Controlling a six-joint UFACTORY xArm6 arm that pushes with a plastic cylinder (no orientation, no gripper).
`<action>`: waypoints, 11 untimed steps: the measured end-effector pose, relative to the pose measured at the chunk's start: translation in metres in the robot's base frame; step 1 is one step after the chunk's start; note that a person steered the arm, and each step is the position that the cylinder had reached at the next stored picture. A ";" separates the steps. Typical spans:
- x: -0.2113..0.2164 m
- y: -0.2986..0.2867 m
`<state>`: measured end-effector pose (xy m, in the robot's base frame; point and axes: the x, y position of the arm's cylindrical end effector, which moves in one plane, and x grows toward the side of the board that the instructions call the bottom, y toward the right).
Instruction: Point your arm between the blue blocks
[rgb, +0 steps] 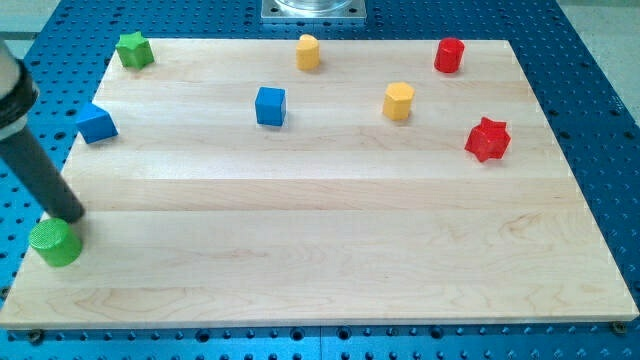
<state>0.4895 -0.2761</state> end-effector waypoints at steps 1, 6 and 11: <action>0.009 -0.029; -0.070 0.070; -0.133 0.116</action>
